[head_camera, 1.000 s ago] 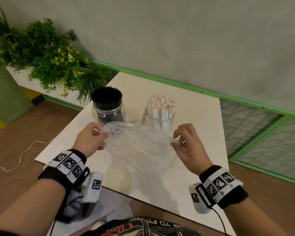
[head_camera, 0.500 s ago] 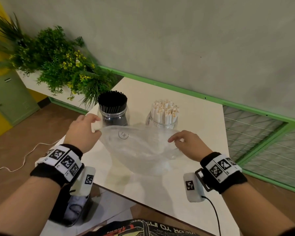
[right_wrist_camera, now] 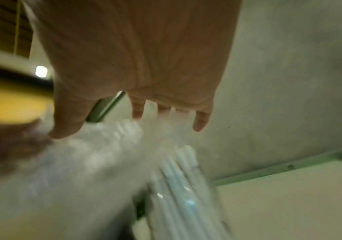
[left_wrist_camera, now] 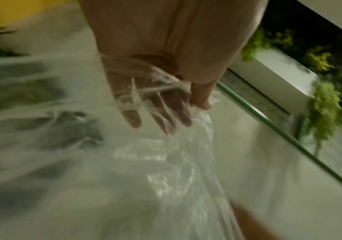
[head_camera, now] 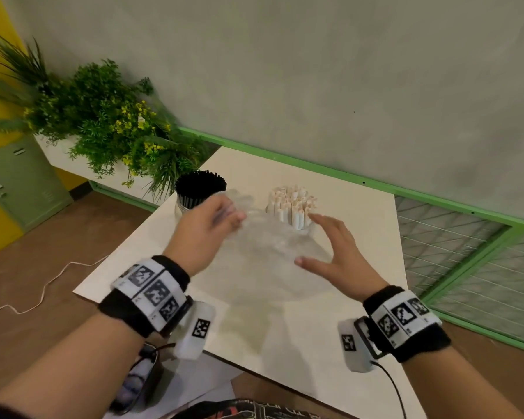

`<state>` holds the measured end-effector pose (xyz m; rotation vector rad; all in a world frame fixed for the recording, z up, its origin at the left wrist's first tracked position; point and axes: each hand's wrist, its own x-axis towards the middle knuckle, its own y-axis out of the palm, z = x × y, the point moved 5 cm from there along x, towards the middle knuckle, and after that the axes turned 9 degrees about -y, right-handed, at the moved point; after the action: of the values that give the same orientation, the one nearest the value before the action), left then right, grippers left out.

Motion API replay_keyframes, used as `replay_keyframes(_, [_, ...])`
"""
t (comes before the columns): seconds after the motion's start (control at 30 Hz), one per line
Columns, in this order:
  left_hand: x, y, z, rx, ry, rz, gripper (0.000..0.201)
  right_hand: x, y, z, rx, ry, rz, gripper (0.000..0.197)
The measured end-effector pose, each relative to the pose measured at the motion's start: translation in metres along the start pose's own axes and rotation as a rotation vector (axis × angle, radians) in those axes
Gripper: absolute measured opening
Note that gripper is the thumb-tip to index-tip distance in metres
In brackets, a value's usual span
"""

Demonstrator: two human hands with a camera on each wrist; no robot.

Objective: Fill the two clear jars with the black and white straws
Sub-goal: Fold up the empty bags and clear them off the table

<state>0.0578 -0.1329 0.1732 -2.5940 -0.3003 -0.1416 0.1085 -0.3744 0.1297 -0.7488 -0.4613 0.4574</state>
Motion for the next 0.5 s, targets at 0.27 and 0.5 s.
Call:
replay_keyframes(0.27, [0.005, -0.041, 0.020, -0.394, -0.250, -0.151, 0.029, -0.016, 0.020, -0.043, 0.389, 0.193, -0.180, 0.016])
replay_keyframes(0.5, [0.004, -0.087, 0.055, -0.494, -0.335, -0.344, 0.021, -0.002, -0.007, -0.031, 0.504, 0.180, -0.344, 0.027])
